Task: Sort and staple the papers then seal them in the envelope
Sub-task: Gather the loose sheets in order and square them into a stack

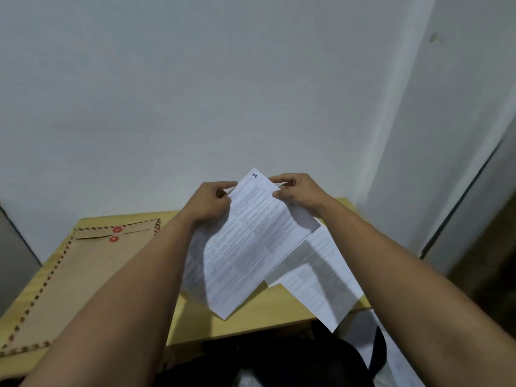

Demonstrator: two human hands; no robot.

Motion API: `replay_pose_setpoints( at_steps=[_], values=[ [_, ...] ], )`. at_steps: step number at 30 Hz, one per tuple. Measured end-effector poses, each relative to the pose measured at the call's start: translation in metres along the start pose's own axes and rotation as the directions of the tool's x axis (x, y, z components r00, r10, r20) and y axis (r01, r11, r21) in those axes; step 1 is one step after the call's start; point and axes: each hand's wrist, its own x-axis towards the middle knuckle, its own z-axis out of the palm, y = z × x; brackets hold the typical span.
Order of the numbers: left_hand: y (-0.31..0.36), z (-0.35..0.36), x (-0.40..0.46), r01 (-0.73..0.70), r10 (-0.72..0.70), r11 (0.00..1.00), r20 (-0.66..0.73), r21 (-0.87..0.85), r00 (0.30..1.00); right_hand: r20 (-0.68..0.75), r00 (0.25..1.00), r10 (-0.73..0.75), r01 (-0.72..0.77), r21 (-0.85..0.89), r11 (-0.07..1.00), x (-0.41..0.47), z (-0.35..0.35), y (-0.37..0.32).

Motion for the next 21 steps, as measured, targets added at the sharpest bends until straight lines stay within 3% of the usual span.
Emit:
replay_pose_setpoints(
  at_steps=[10,21],
  values=[
    [-0.072,0.057,-0.005,0.134,-0.137,0.988,0.027,0.073,0.99,0.089,0.954,0.285,-0.266,-0.185,0.946,-0.005,0.014,0.096],
    [-0.119,0.071,0.007,0.24,-0.239,0.971,0.03,-0.006,0.971,0.114,0.961,0.252,-0.251,-0.022,0.968,0.011,0.041,0.116]
  ],
)
